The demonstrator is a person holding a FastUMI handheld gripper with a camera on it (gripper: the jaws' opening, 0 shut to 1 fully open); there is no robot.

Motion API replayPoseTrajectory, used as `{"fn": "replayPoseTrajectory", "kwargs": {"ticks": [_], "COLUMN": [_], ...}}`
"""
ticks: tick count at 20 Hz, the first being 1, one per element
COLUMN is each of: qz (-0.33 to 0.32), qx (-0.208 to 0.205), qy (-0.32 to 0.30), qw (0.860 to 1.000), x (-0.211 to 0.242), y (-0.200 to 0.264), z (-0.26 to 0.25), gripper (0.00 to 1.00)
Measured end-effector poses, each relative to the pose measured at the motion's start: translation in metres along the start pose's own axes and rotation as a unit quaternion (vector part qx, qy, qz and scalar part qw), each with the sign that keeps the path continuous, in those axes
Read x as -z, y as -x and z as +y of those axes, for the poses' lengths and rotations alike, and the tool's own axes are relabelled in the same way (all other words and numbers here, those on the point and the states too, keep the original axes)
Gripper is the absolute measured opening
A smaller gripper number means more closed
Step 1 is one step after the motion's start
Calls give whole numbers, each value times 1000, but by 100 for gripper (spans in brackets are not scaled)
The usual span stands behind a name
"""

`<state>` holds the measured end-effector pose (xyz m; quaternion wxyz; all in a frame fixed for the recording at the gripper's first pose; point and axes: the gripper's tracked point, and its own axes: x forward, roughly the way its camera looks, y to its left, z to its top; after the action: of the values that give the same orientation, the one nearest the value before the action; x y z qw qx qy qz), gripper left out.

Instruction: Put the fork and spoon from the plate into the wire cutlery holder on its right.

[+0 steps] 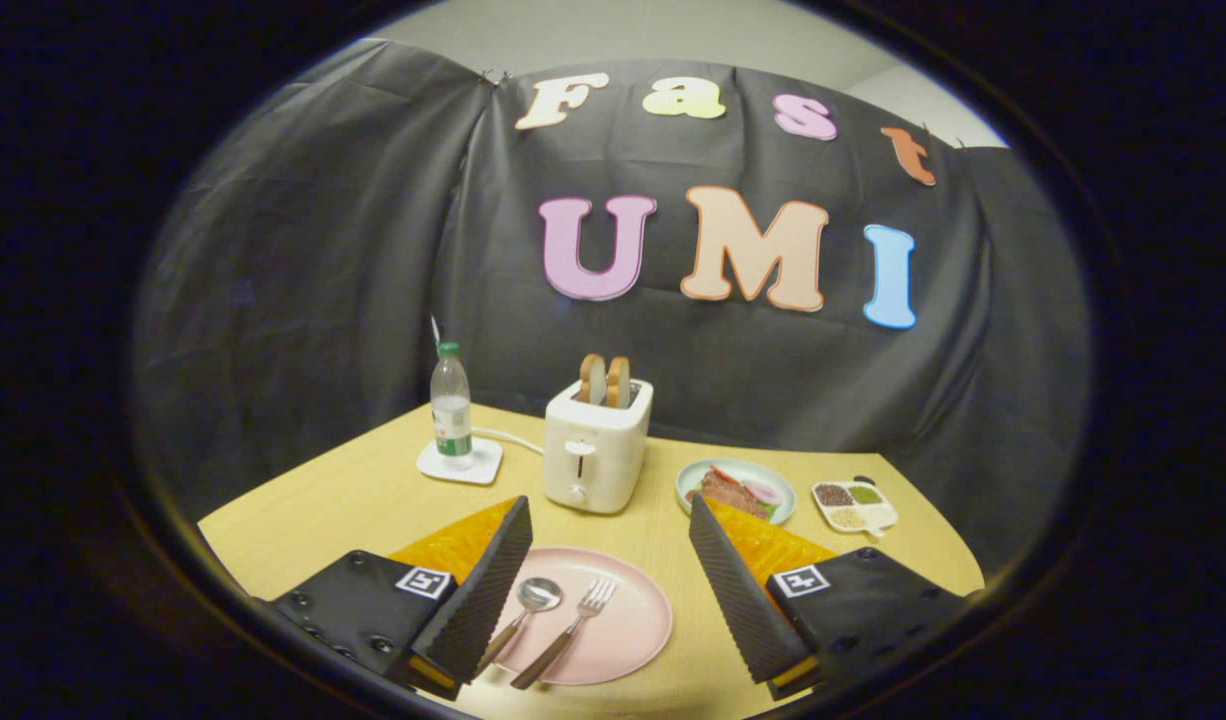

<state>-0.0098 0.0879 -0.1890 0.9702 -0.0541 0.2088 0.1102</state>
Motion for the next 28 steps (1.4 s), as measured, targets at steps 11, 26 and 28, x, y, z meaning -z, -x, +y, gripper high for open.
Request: {"fn": "replayPoseTrajectory", "kwargs": {"ticks": [11, 26, 28], "qz": [124, 250, 254], "qx": [-14, -22, -26], "qy": [36, 45, 40], "qw": [992, 967, 966], "x": [98, 183, 184], "y": [-18, -22, -22], "z": [18, 32, 35], "gripper": [100, 72, 57]}}
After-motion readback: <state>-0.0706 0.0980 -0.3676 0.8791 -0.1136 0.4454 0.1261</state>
